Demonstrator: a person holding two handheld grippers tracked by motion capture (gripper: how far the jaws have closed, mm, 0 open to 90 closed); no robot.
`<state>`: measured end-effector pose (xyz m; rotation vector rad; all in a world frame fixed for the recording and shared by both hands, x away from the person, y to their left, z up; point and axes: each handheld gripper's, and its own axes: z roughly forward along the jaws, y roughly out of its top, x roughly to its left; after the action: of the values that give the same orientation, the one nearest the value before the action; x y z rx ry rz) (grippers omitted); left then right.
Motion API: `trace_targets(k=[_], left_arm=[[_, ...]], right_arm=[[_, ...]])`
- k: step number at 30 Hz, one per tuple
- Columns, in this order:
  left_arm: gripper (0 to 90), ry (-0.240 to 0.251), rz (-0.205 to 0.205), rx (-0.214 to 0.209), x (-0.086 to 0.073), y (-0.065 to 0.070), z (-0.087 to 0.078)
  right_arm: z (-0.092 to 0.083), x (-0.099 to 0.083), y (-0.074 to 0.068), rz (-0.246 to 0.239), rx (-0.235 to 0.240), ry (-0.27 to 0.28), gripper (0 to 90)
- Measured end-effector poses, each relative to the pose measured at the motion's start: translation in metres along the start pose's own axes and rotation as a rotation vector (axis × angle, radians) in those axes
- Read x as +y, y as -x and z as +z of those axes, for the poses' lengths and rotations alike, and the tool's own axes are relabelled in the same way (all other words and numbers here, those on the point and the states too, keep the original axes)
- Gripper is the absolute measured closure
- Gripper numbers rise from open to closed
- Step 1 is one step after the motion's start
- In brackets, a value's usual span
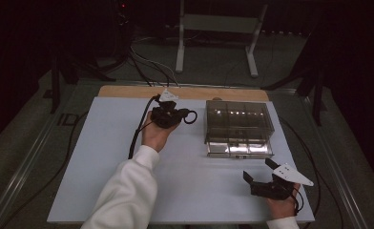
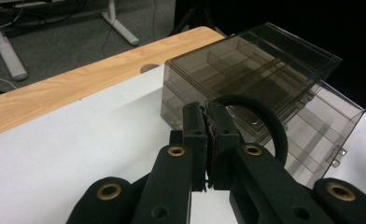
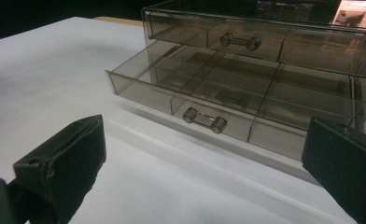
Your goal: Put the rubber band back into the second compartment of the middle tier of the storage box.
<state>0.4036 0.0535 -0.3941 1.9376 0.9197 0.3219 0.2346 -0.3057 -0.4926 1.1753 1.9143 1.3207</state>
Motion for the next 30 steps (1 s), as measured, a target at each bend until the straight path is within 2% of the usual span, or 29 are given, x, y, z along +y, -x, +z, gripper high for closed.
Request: trace_targets(k=[30], left_arm=[[89.0,-0.011,0.042,-0.006,0.012,0.021,0.027]], right_arm=[[0.0,0.0,0.0,-0.004,0.003,0.001,0.3]])
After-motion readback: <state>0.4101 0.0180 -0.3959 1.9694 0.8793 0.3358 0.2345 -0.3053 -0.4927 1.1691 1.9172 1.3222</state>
